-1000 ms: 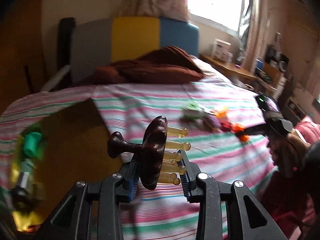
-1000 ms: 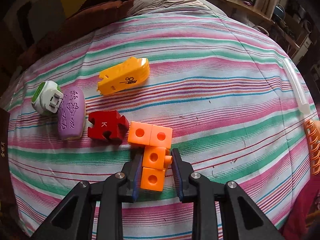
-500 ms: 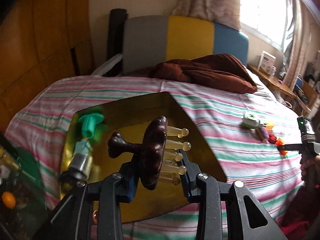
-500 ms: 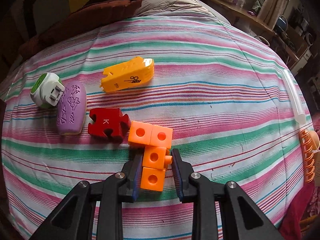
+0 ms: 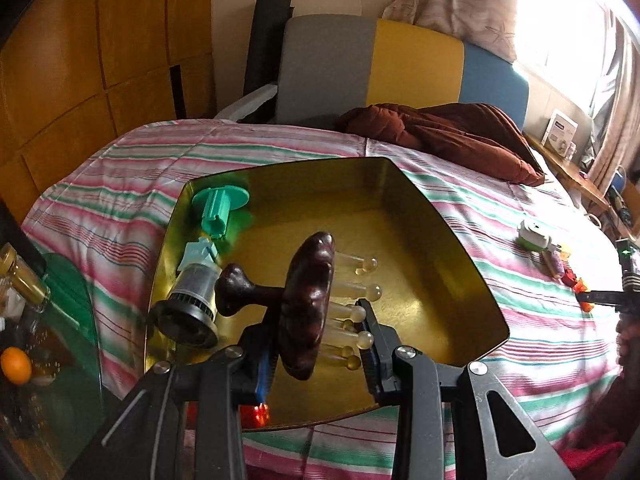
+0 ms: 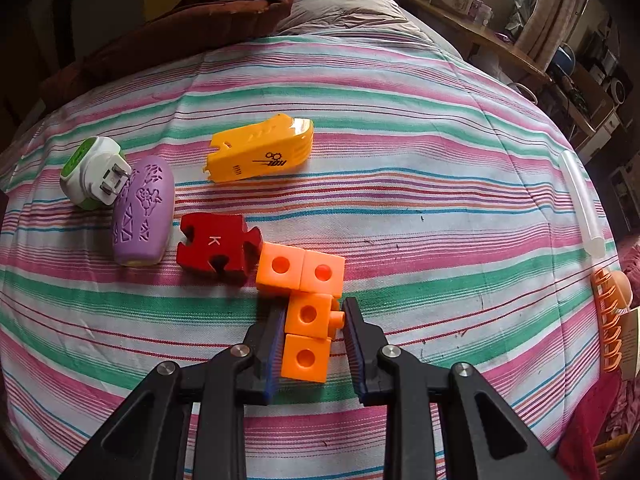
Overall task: Organize rigid objects
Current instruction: 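Carry the brown massager into the gold tray and open the left tool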
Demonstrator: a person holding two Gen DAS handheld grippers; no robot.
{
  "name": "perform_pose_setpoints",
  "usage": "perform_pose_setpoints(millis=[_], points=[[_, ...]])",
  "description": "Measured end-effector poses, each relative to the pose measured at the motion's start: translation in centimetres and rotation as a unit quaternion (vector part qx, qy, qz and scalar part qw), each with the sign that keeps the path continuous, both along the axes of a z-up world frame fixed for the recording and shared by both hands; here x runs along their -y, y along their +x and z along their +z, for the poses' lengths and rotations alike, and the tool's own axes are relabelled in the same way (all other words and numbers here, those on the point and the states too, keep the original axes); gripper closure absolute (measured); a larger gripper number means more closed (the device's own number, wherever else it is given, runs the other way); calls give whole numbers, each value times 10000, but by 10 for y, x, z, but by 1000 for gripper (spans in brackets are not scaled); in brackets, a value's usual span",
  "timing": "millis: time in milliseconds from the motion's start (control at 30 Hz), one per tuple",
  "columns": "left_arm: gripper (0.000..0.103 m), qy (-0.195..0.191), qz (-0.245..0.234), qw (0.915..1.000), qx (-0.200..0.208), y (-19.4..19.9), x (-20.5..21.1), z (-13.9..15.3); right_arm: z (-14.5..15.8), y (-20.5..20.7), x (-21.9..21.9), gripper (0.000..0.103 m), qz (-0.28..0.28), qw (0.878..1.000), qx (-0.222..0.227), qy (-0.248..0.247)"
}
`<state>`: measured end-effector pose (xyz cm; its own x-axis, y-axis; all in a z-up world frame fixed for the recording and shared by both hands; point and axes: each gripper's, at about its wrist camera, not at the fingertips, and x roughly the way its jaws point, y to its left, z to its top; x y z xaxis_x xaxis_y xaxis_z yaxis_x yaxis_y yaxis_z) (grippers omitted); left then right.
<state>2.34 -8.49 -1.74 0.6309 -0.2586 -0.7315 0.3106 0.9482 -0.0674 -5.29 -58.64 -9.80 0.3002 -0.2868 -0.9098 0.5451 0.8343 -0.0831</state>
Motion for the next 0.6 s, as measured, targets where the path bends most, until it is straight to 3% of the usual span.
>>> perform_pose_setpoints(millis=[200,600], points=[[67,-63,75,9998,-170,4,-10,-10,1,1,-2,76,10,10000,-11,-16],[67,-942,505,9942,-120,12,-90,10,2,2,-3,76,29,10000,-54,-53]])
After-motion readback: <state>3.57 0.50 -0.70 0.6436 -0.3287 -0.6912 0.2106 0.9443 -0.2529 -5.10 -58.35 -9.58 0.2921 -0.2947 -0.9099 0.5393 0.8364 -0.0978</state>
